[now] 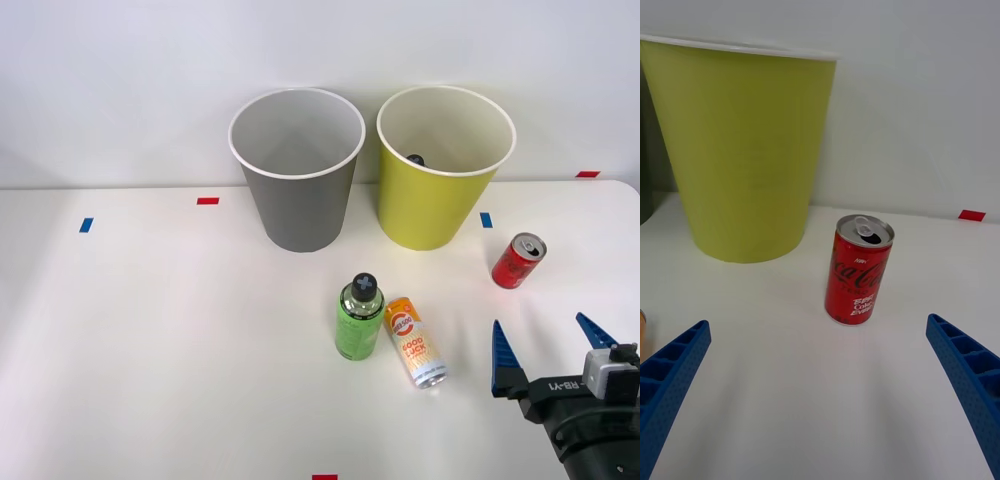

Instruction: Put cans in the gray bin, plastic bottles in the light green bin

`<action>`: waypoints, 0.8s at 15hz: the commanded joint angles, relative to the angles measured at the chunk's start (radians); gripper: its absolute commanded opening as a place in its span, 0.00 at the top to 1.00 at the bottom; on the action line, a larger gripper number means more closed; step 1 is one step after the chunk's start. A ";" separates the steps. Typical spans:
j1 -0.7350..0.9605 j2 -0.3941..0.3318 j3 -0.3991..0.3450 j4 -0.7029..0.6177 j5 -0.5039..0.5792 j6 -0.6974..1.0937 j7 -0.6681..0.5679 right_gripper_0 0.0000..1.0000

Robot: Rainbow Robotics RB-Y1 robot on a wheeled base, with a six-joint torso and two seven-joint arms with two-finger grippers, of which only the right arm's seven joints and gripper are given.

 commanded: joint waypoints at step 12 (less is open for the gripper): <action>0.081 -0.064 0.029 0.213 0.411 -0.394 -0.494 0.00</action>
